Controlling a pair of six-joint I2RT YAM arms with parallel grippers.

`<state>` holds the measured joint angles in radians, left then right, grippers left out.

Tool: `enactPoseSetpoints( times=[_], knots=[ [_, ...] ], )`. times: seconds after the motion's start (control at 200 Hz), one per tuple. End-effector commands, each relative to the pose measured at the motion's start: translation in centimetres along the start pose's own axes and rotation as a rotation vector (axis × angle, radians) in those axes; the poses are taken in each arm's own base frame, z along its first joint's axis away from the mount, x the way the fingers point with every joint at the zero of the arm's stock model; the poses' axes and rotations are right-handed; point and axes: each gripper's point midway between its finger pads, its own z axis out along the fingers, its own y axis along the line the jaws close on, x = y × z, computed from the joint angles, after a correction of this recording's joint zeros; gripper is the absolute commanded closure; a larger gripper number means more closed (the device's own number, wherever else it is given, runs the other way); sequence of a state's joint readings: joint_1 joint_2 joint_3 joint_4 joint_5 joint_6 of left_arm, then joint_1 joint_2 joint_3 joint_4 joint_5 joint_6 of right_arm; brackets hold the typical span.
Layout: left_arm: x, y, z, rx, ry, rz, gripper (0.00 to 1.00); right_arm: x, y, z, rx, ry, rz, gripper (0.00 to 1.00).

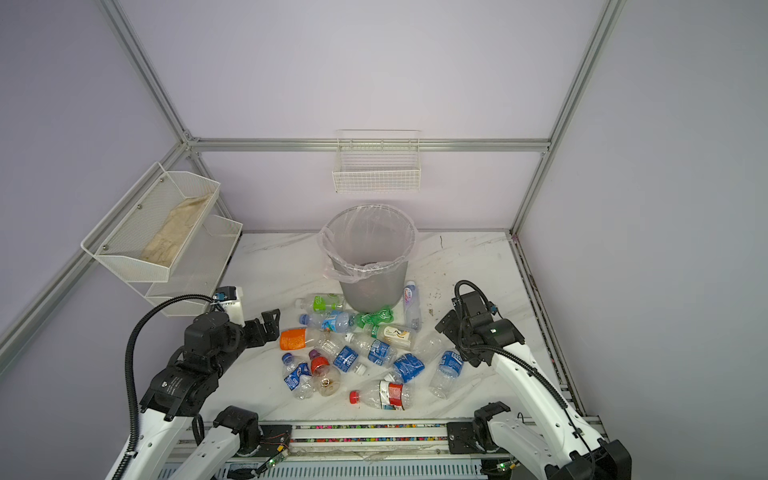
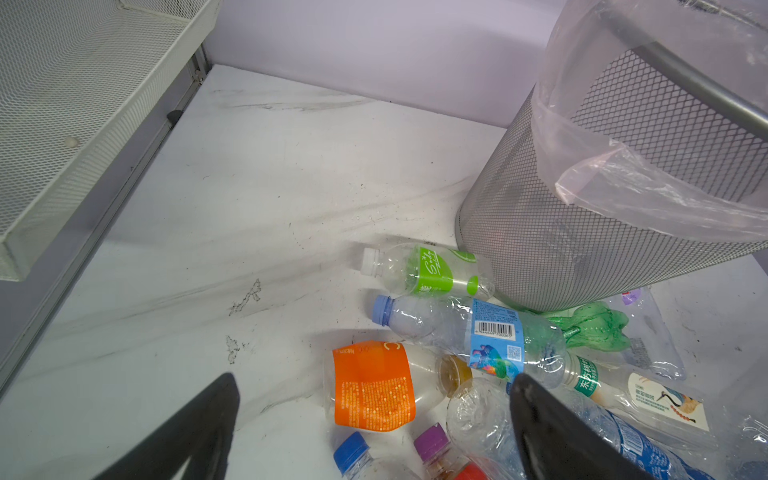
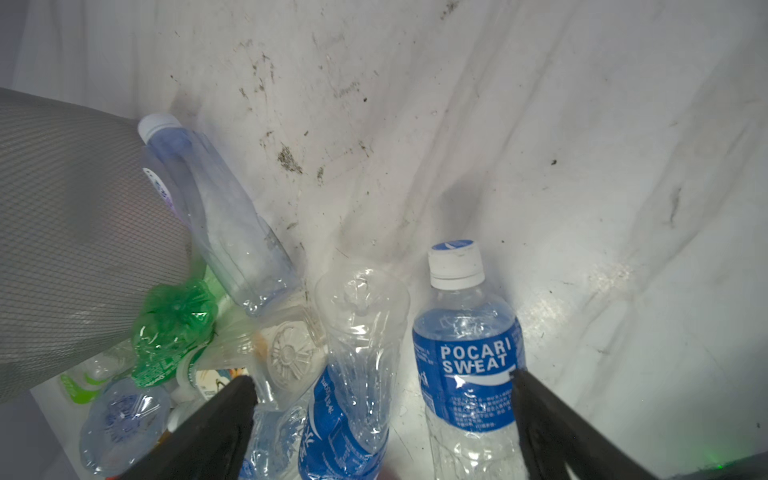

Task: Throw the plastic bottles in the bin
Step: 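Lower the right gripper over the blue Pocari Sweat bottle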

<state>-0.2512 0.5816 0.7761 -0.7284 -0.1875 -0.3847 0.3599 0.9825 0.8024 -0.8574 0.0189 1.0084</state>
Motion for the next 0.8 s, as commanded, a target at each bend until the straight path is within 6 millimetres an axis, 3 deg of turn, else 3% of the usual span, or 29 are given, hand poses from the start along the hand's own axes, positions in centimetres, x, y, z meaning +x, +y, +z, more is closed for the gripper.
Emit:
enactPoseSetpoints(
  times=[0.0, 0.175, 0.38, 0.525, 0.795],
  knots=[
    [1.1, 0.4, 0.7, -0.021, 0.02, -0.01, 0.0, 0.9, -2.0, 0.8, 0.11, 0.025, 0.01, 0.06],
    [1.1, 0.5, 0.7, -0.025, 0.018, -0.01, 0.0, 1.0, -3.0, 0.7, 0.215, -0.008, -0.002, 0.07],
    [1.1, 0.6, 0.7, -0.03, 0.019, -0.01, 0.0, 3.1, -4.1, 0.5, 0.318, 0.018, -0.05, 0.08],
    [1.0, 0.7, 0.6, -0.037, 0.014, -0.009, 0.0, 5.5, -4.6, 1.7, 0.338, 0.063, -0.083, 0.12],
    [1.0, 0.8, 0.6, -0.041, 0.012, -0.011, 0.0, 8.0, -4.9, 2.8, 0.379, 0.094, -0.154, 0.19]
  ],
)
